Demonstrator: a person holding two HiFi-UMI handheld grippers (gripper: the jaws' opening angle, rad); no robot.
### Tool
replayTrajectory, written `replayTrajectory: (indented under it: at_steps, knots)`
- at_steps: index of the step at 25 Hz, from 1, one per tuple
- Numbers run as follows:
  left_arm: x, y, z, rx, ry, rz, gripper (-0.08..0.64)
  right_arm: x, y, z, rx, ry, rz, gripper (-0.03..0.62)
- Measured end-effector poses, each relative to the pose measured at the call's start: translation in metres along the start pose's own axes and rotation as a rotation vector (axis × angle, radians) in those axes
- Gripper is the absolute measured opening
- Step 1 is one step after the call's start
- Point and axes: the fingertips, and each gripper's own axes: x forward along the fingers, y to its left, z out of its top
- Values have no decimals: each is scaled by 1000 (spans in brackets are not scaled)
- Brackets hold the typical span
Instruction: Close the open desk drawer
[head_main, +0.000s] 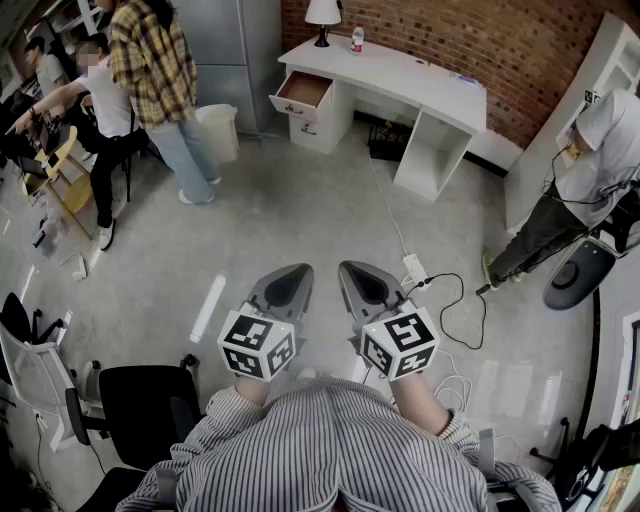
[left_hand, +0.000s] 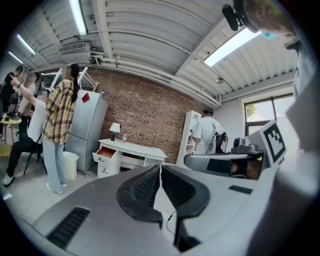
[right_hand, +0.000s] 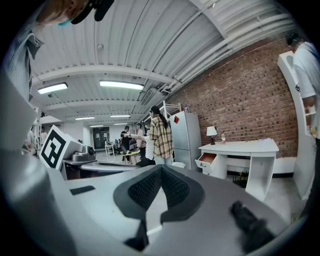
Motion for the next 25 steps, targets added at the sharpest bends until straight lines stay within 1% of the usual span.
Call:
replayTrajectory:
  at_steps: [3,6,8,14,20,22,25]
  knots:
    - [6,-4,-4,-17,9,-7,23,-2,-5,-13,17,26,2,15]
    - [10,-15,-9,2,24,-24,23,-4,-9,-21,40,41,-2,15]
    - [11,-18,-10,11,28,-25,23,-4,-10,-20,51,31,-7,15]
    - [7,-13,-10,-10,19,-6,23,-5,-6,-18,52,18,-12,15]
    - [9,-20,-11,-20,22,-17,23,-7,-7,-18,44,21,-4,15]
    - [11,-20,-11,-28,20,-12,23,-7,-9,-18,61,13,2,15]
    - [11,-20,-16,-45,18,5,23,-10,-7,-20,98,0,33,15]
